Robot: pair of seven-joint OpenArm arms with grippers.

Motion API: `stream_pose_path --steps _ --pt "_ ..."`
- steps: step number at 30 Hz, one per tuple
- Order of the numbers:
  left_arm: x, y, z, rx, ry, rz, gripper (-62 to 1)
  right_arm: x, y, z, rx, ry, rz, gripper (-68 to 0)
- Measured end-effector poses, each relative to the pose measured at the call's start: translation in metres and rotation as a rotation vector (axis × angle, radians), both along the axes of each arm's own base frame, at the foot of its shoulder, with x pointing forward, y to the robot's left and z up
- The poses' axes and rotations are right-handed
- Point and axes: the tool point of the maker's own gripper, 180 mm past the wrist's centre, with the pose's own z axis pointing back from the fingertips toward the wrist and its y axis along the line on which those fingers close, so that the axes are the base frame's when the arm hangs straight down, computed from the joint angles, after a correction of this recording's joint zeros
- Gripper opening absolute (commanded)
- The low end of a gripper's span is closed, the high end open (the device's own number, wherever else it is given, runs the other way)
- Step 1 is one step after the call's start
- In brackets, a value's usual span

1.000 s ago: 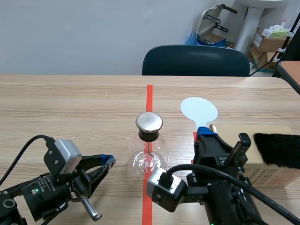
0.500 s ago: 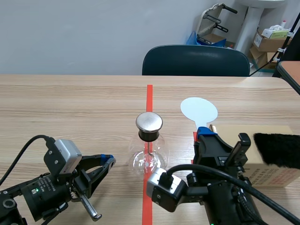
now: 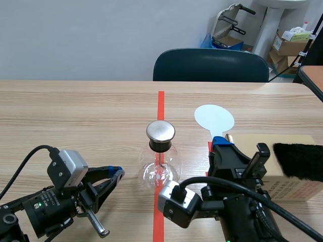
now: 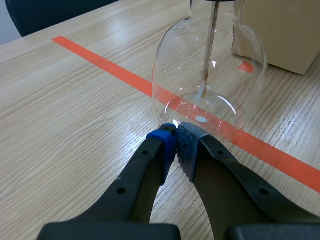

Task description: Do the electroscope experiment

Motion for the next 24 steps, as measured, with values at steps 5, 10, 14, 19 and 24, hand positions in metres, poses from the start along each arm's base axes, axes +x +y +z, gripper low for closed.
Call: stream_pose_path --steps 5,10,14,19,24 --pt "0.0 0.0 0.0 0.0 0.0 0.0 -56.5 0.0 0.001 0.0 0.0 0.0 0.006 -65.8" --pt "0.0 0.0 0.0 0.0 0.0 0.0 -56.5 -0.002 0.008 0.001 -0.001 -0.003 0.047 -65.8" --pt "0.0 0.0 0.0 0.0 0.0 0.0 -56.5 -0.005 0.019 0.001 -0.002 -0.008 0.112 -65.8" --pt "0.0 0.0 0.0 0.0 0.0 0.0 -56.5 -0.013 0.039 0.003 -0.004 -0.016 0.228 -65.8" --pt "0.0 0.0 0.0 0.0 0.0 0.0 -56.5 -0.021 0.055 0.003 -0.006 -0.023 0.329 -65.8"
